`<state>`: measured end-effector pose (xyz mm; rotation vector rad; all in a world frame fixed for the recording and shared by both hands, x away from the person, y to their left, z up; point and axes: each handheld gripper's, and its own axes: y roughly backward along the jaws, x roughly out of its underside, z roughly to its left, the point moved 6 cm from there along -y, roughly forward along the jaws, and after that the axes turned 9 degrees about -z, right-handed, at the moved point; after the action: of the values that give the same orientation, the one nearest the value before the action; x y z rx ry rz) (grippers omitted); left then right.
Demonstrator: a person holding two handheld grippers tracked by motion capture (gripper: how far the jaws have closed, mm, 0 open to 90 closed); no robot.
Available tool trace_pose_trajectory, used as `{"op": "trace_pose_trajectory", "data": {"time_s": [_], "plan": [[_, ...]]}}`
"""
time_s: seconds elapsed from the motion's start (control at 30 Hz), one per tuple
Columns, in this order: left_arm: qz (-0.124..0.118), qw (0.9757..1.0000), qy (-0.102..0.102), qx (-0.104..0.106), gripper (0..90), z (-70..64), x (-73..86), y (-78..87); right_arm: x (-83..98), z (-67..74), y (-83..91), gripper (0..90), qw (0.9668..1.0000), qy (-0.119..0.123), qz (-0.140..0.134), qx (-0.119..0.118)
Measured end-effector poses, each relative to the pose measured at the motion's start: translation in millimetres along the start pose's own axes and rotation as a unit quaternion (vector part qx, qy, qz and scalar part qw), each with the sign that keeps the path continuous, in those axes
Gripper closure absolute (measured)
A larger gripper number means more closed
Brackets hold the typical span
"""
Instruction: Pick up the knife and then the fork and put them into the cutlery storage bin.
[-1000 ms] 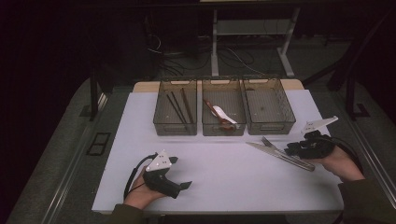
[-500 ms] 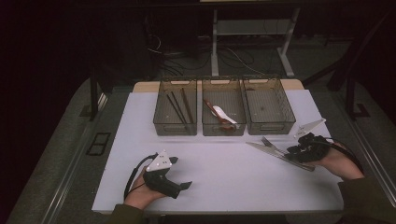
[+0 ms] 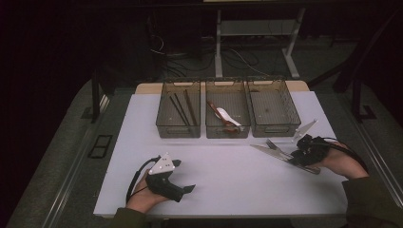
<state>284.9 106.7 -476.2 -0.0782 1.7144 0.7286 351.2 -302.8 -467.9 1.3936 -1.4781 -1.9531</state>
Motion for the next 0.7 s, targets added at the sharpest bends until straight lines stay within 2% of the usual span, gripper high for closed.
{"op": "trace_pose_trajectory", "data": {"time_s": [0.07,0.13,0.33,0.5,0.7], "plan": [[0.001,1.0,0.0,0.0,0.0,0.1,0.2,-0.2,-1.2,-1.2,-0.4,67.0,0.9999,0.009,0.006,0.002],[0.0,1.0,0.001,0.0,0.0,0.1,0.0,-0.4,-3.2,0.5,-1.5,68.0,0.9999,0.008,0.008,-0.006],[0.001,1.0,-0.001,0.001,0.0,0.0,0.2,-0.3,-7.1,0.3,-6.9,72.2,0.9989,0.031,0.035,-0.009],[0.0,1.0,0.0,0.0,0.0,0.2,0.3,-0.1,-9.1,1.4,-11.7,73.6,0.9978,0.037,0.053,-0.014],[0.001,1.0,0.0,0.0,0.0,0.2,0.4,-0.6,-10.3,1.5,-16.4,75.7,0.9973,0.032,0.064,-0.019]]}}
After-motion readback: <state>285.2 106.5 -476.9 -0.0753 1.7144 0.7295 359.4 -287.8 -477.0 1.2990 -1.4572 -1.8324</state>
